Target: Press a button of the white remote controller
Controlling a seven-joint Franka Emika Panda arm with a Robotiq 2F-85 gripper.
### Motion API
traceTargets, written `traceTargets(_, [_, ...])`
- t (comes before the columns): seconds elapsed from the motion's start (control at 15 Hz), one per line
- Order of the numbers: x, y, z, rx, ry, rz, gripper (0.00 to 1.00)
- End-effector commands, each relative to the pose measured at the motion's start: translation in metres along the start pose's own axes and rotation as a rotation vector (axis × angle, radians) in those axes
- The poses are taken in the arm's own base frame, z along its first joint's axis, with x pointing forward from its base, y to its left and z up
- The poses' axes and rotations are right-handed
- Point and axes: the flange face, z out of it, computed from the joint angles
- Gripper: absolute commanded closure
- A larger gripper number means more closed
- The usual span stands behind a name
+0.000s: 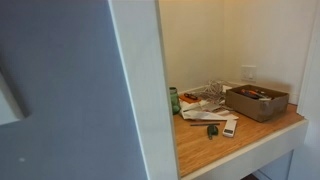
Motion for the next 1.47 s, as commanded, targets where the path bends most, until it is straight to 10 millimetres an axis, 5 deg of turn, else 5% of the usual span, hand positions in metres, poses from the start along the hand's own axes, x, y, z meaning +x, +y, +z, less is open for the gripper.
traceTargets(0.0, [0.0,0.0,-0.001,0.0,-0.001,0.0,0.0])
traceTargets(0.47, [0.007,0.0,-0.001,0.02,-0.013,0.022,0.0])
traceTargets(1.07, [0.142,0.027,0.06,0.132,0.006,0.331,0.0])
traceTargets(1.13, [0.157,0.03,0.07,0.142,0.011,0.356,0.25])
traceTargets(1.4, [0.214,0.034,0.104,0.184,0.028,0.443,0.48])
